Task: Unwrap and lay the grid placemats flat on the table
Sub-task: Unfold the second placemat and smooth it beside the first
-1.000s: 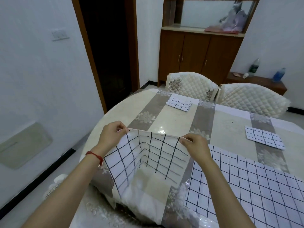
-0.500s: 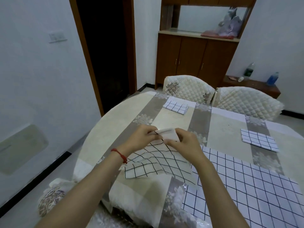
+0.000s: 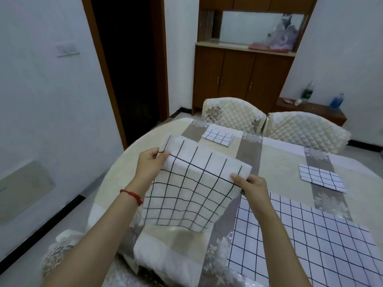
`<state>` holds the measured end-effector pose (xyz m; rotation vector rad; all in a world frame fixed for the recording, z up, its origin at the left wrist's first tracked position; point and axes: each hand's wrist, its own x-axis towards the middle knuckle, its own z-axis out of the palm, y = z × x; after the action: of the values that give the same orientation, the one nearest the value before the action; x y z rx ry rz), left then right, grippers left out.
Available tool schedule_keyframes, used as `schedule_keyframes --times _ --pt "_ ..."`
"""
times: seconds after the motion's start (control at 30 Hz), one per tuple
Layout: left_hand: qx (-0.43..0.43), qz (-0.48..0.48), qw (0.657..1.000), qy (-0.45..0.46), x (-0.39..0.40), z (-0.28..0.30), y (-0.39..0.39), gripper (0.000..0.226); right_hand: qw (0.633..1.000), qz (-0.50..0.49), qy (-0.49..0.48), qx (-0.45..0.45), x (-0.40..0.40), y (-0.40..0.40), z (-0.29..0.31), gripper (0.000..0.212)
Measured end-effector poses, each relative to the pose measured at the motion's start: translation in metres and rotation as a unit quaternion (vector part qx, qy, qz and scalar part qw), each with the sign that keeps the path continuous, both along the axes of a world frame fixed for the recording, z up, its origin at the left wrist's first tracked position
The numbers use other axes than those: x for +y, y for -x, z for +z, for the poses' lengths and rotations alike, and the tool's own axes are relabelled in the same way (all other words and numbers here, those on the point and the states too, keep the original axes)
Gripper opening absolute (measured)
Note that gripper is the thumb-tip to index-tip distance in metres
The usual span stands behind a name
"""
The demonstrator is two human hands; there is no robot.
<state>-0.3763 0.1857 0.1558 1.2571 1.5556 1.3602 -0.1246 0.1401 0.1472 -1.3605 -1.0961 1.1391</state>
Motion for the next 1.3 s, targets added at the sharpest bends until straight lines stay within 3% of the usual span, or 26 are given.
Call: schedule_keyframes --times 0.07,0.1,0.2,0.23,0.33,0.5,0.73,0.87,1.1,1.3 --pt "0.029 0.066 0.997 0.015 -0.003 -0.004 -0.004 0.026 0.999 -0.005 -0.032 0.034 0.001 0.012 0.005 0.089" --pt "0.055 0.093 0.994 0.015 -0.008 -0.003 -0.009 0.032 0.998 -0.012 -0.045 0.047 0.001 0.017 0.009 0.092" --pt "0.107 0.076 0.990 -0.054 -0.024 0.004 -0.032 0.039 0.997 -0.014 -0.052 0.052 0.004 0.039 0.020 0.034" --pt "0.119 0.063 0.988 -0.074 -0.029 0.005 -0.041 0.038 0.997 -0.018 -0.064 0.036 0.005 0.045 0.023 0.029" --pt "0.131 0.038 0.985 -0.102 -0.037 0.008 -0.057 0.028 0.994 -0.025 -0.105 0.012 0.009 0.058 0.024 0.038" --pt "0.024 -0.039 0.997 -0.069 -0.041 0.014 -0.073 0.004 0.995 0.038 -0.090 0.007 0.003 0.068 0.035 0.027" --pt "-0.039 -0.073 0.995 -0.059 -0.046 0.017 -0.071 0.027 0.994 0.039 -0.100 0.012 0.001 0.070 0.037 0.019" --pt "-0.102 -0.067 0.992 -0.037 -0.046 0.019 -0.071 0.022 0.996 0.026 -0.088 0.018 0.001 0.069 0.035 0.015" --pt "-0.142 -0.078 0.987 -0.021 -0.046 0.016 -0.070 0.020 0.996 0.022 -0.081 0.031 -0.001 0.070 0.031 0.018" --pt "-0.208 0.004 0.978 0.024 -0.031 0.007 -0.044 0.017 0.992 -0.091 -0.062 0.066 0.004 0.050 0.027 0.015"
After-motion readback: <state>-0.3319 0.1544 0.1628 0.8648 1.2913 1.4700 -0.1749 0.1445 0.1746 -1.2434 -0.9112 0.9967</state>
